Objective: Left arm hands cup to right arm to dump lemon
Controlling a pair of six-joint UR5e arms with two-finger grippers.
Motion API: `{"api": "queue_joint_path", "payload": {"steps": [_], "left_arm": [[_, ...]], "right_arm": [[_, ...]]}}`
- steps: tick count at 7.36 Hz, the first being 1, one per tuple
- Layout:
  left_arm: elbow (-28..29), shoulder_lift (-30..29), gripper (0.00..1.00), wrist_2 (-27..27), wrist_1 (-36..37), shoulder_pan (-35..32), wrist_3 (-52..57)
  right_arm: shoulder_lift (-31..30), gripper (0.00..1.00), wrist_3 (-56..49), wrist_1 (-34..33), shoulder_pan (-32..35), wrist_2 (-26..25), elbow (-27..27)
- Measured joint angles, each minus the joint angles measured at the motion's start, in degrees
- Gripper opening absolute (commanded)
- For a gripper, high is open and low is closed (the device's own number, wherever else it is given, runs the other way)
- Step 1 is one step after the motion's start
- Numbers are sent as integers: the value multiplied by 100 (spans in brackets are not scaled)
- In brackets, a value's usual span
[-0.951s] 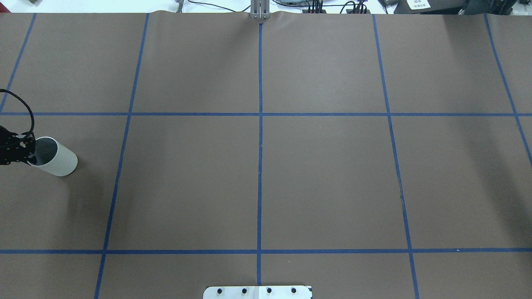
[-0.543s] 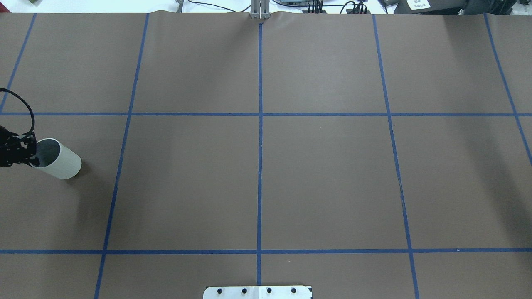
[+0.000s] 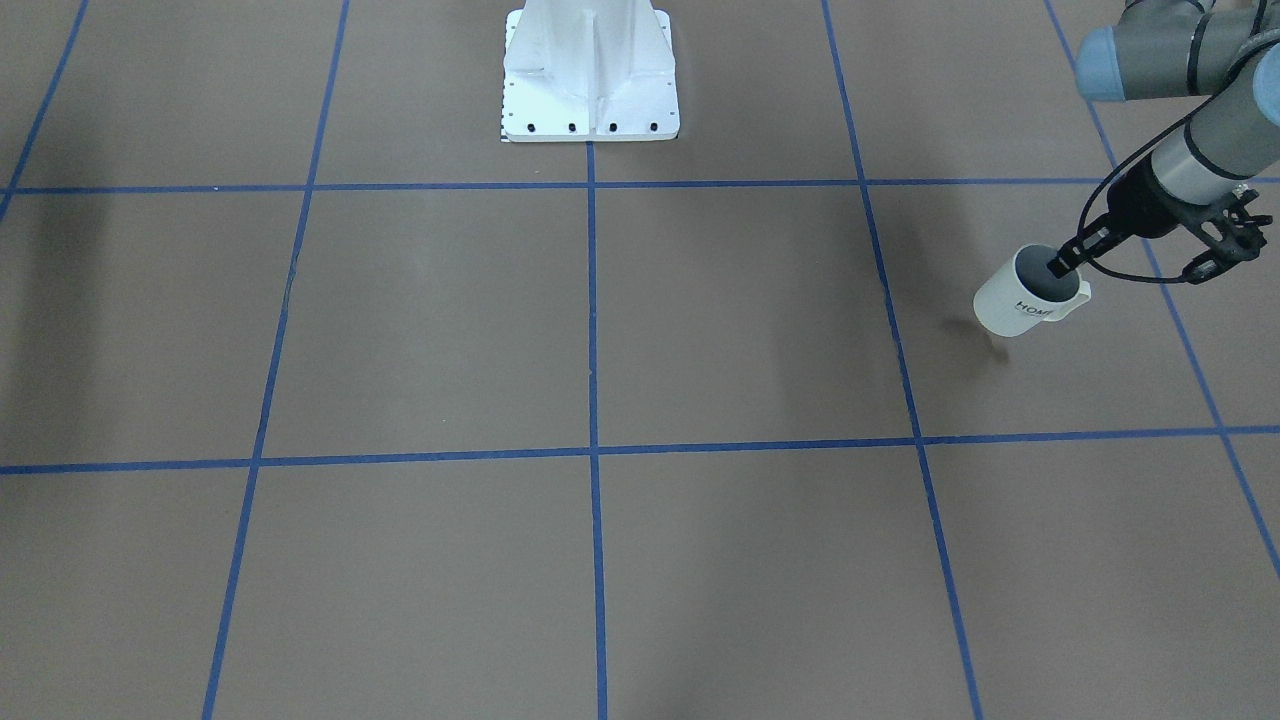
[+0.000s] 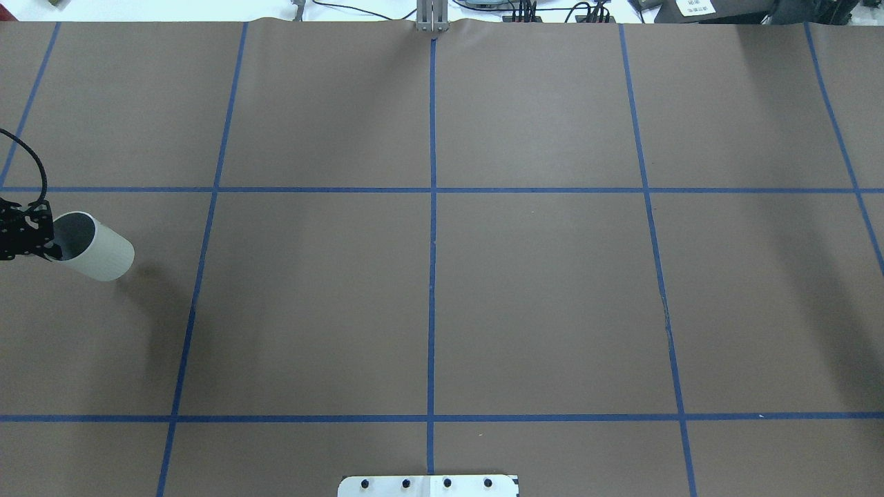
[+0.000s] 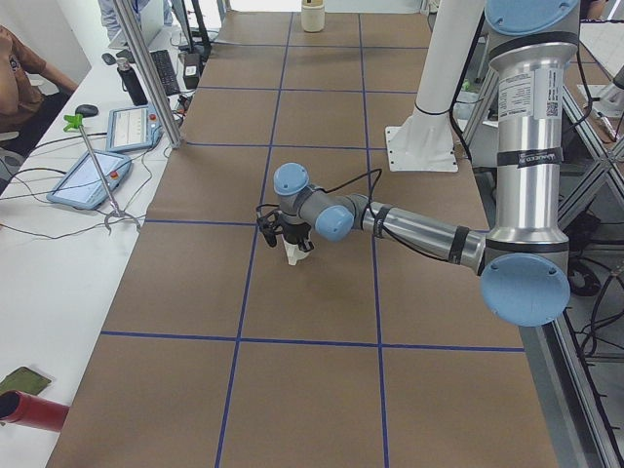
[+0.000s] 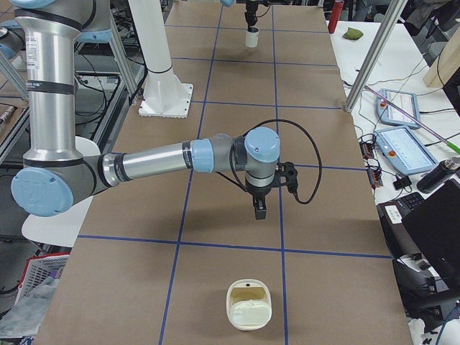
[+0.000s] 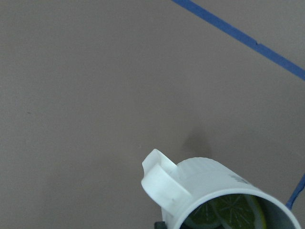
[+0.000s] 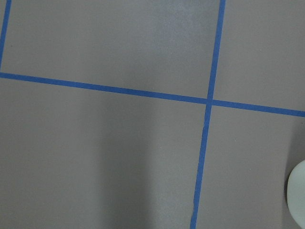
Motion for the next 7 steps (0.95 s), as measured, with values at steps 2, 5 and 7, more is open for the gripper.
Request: {"api": "queue_joint_path", "payload": {"steps": [2,5,7], "left_arm": [[-20,-598,0,1,810,-272,170],[-22,-2015,0,48,2676,-648,828],[45,-3048,0,67,3664,-667,892]], "right_arm": [[110,100,2,-1,-18,-21,10],[432,99,31,-8,-185,-13,-13],[845,99,203,121,-481,-26,-11]]}}
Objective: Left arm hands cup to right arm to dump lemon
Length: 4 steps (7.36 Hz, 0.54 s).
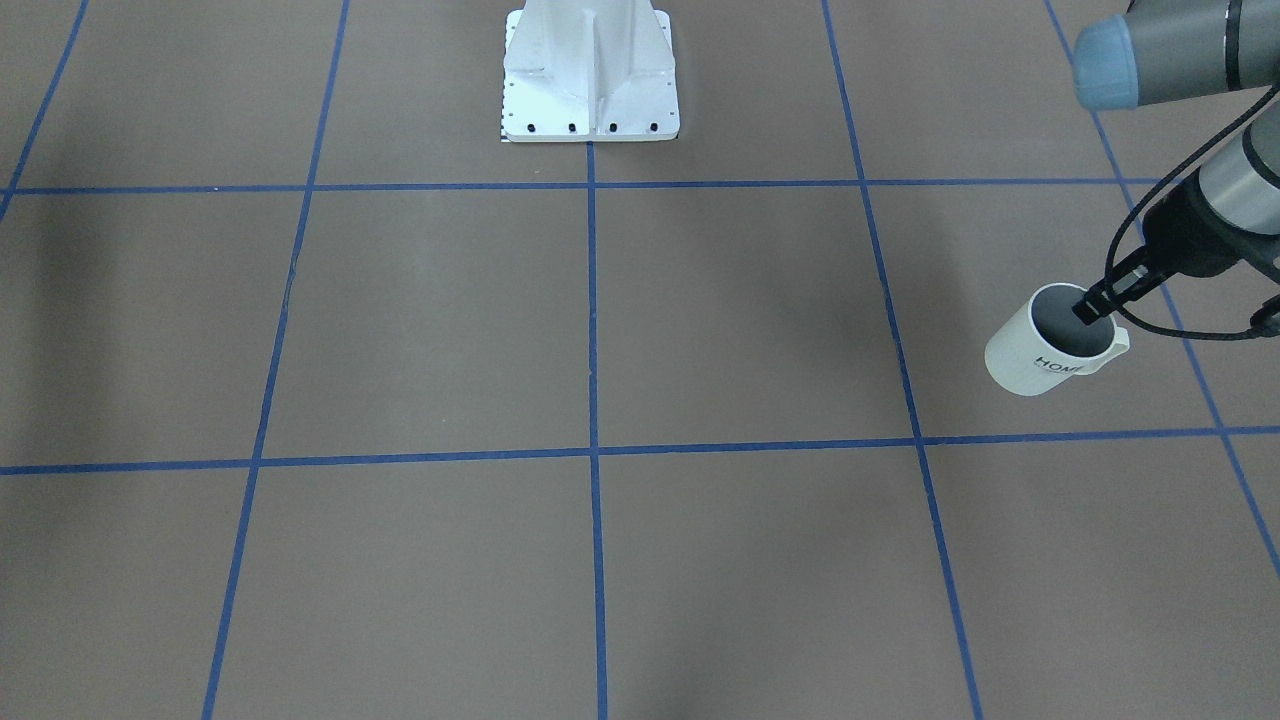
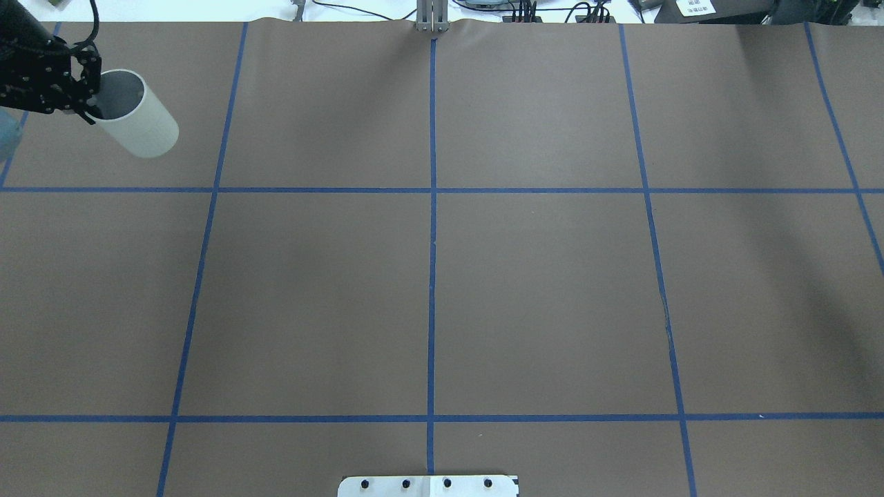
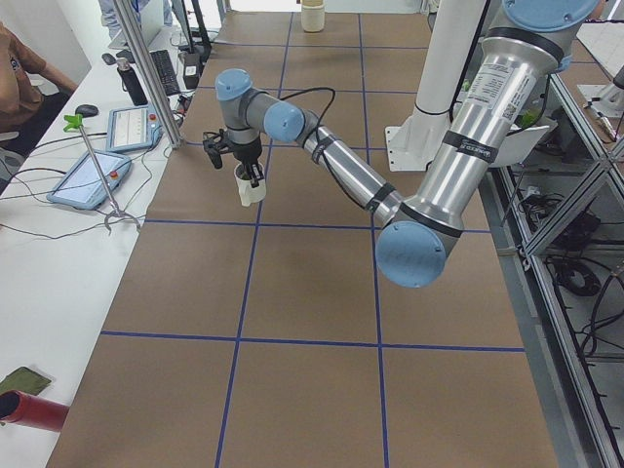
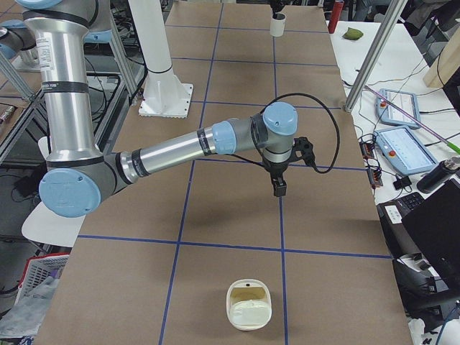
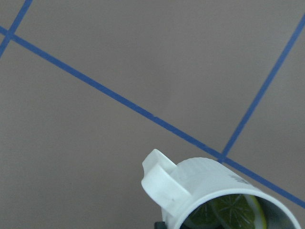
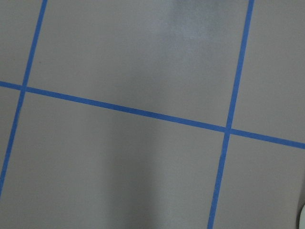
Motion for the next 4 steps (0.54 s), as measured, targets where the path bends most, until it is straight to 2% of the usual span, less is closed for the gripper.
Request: {"api": "queue_joint_path", "payload": {"steps": [2,4], "left_arm": [[222,-860,0,8,600,52,-48],[436,-1349,0,0,775,113,-105]], "right_arm": [[606,99,405,217,-536,-138,-16],[957,99,888,1085,-1327,-665,-32]]}}
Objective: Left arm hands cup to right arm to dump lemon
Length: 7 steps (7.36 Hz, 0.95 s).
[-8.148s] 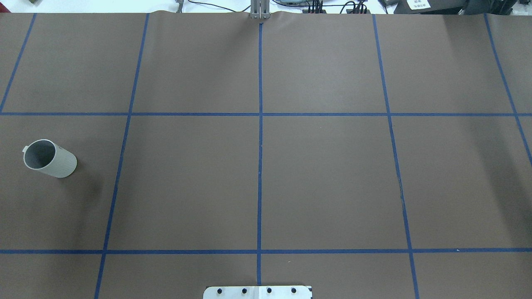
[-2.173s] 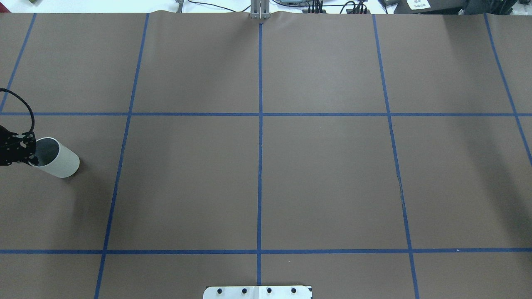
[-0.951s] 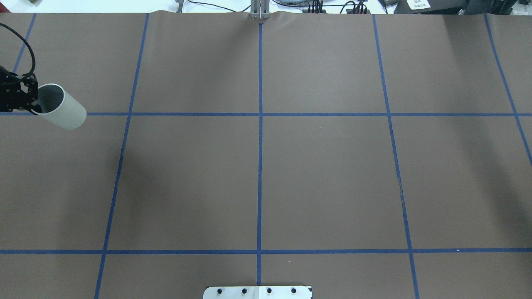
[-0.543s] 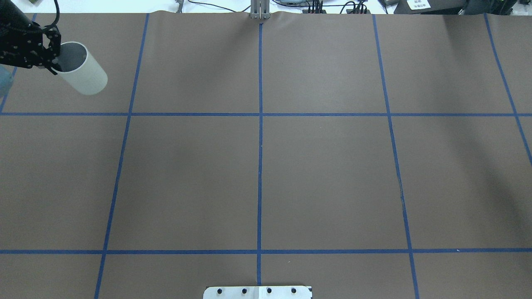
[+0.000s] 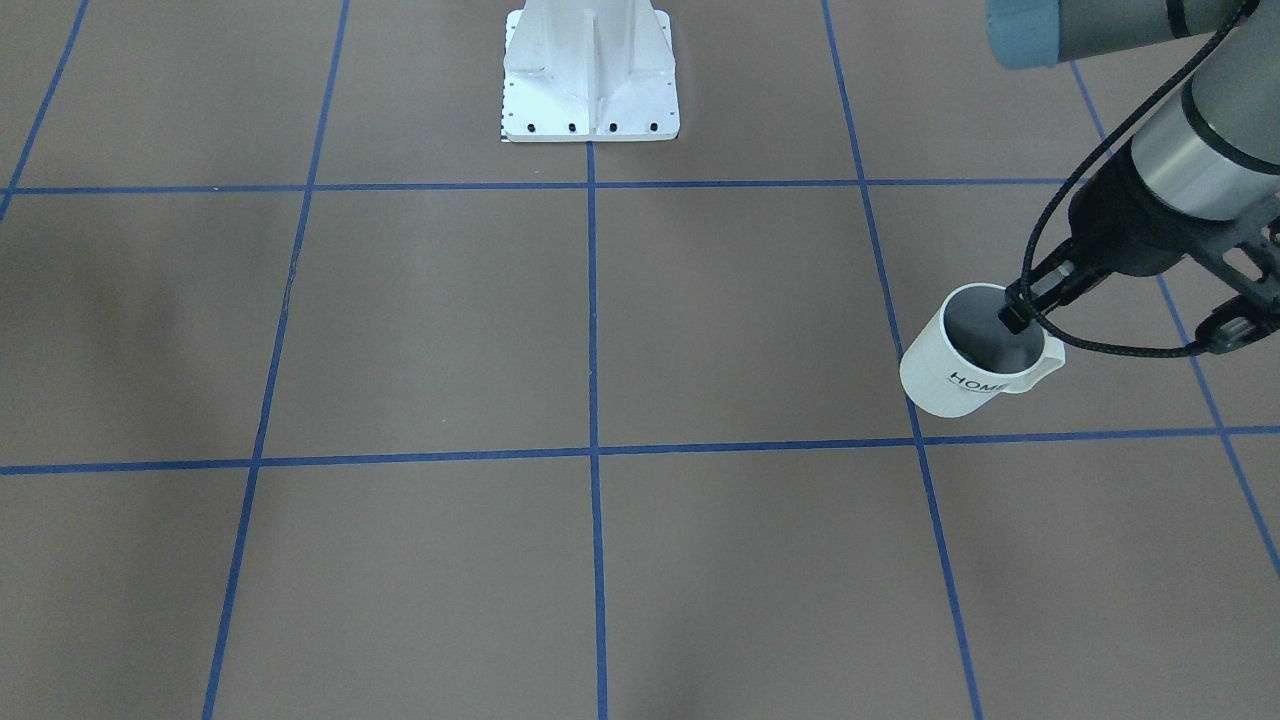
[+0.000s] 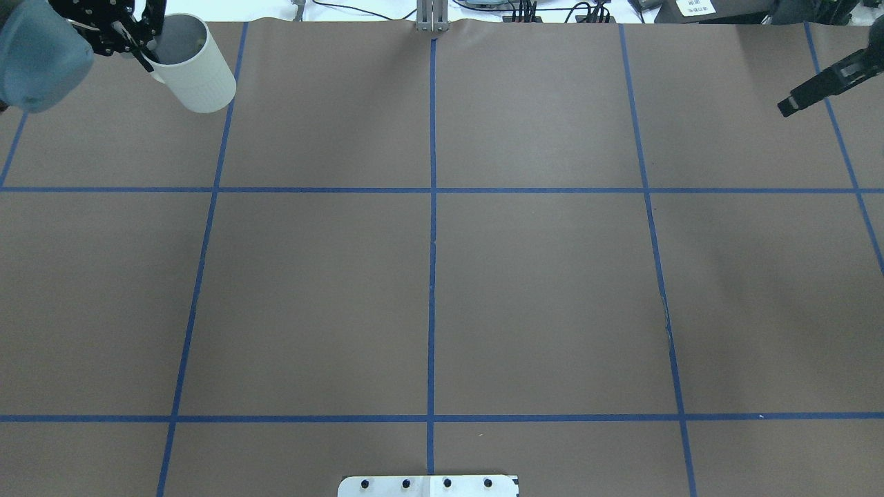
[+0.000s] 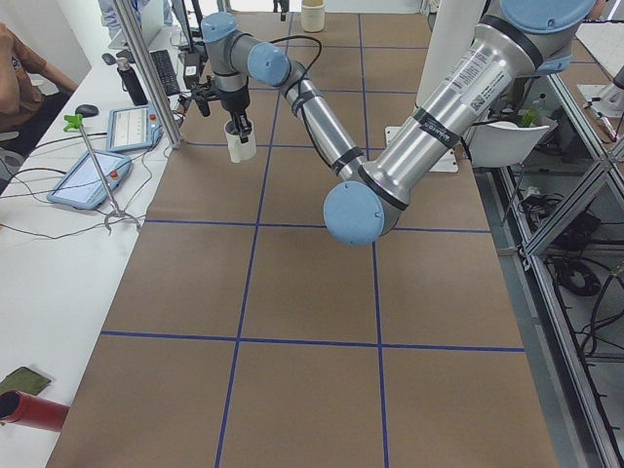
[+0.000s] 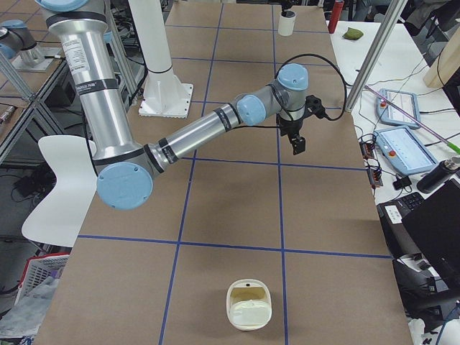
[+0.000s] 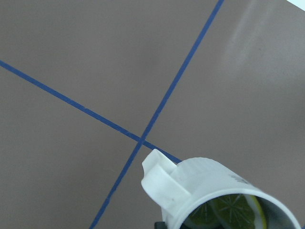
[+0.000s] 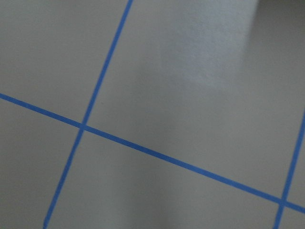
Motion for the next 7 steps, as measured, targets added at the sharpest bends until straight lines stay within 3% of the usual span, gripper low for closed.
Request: {"api": "queue_joint_path", "payload": {"steps": [2,5,7], "left_arm": [[193,-337,0,-6,103,63,-35],[381,-668,0,-7,119,299,-265],[522,-983,0,-5,86,623,-642]], "right_arm": [[117,98,889,1369,-891,-713,-103],[279,99,1673,2952,-1777,-1339,-241],[289,99,1954,4291,-2411,-2531,-300]]}}
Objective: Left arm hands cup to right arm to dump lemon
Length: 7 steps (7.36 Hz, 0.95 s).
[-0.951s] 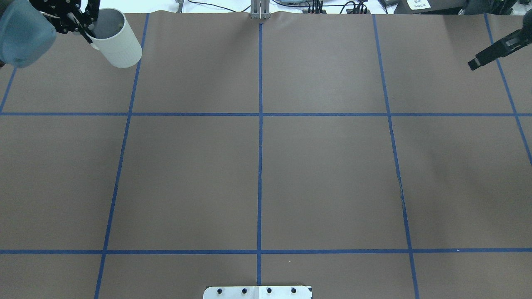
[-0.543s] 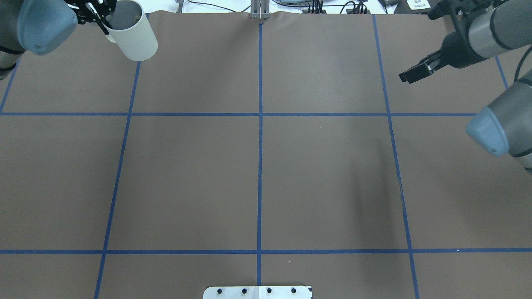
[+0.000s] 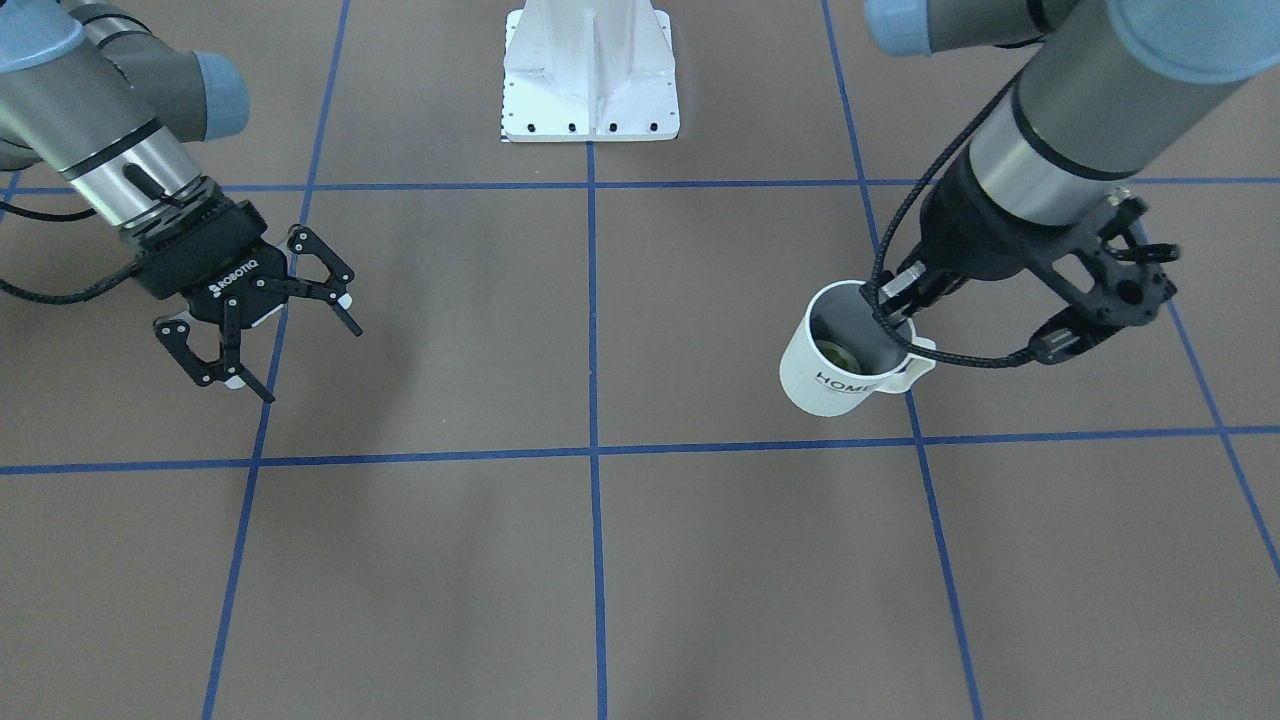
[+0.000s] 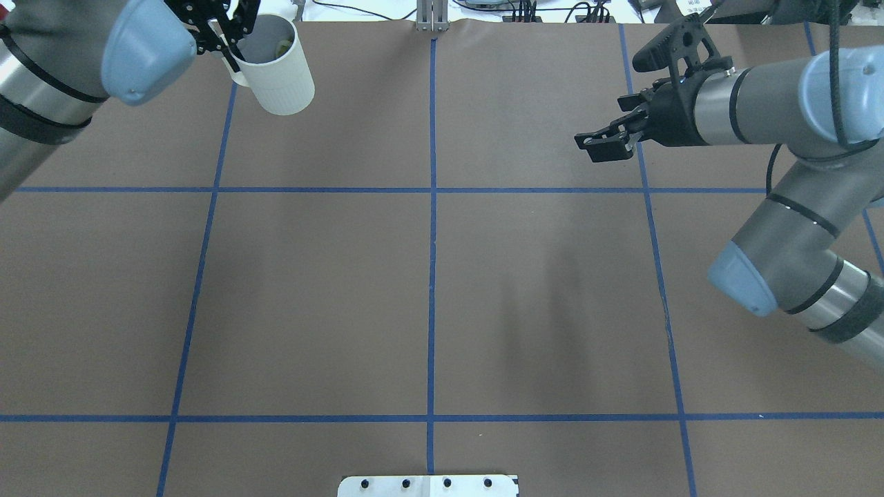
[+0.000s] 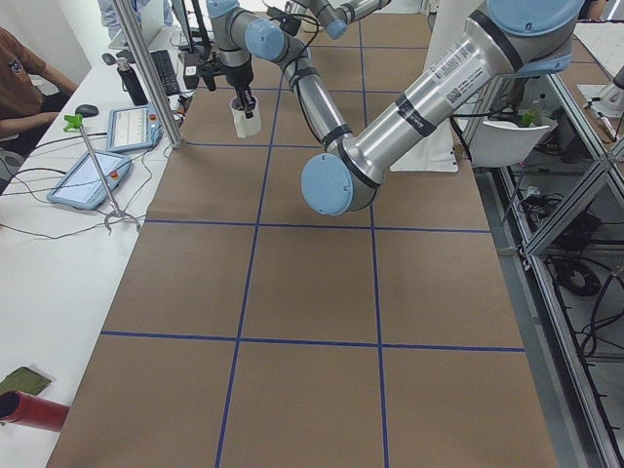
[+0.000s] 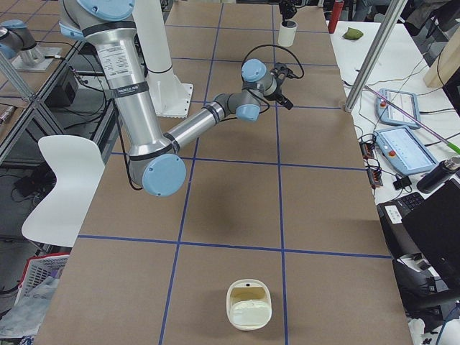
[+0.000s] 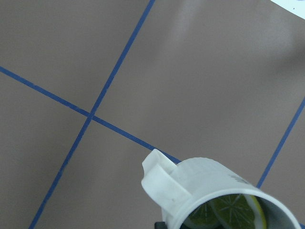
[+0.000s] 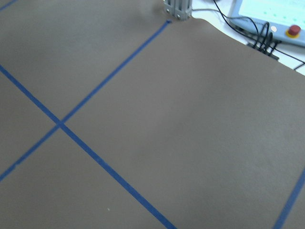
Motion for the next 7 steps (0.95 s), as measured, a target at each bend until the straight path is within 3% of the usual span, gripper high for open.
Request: {"api": "queue_joint_path", "payload": {"steps": [3,5,7], "left_arm": [[778,-835,0,-33,-33,236,-570],[1093,-1067,0,-60,-150,252,-760],[1220,-1115,0,-316,-338,255,-858]], "right_arm": [[145,99,293,1212,-1040,-1390,-107],[195,99,567,2040,-1516,-1867,-171],[227,99,720,2306,-1692,-2007,-190]]}}
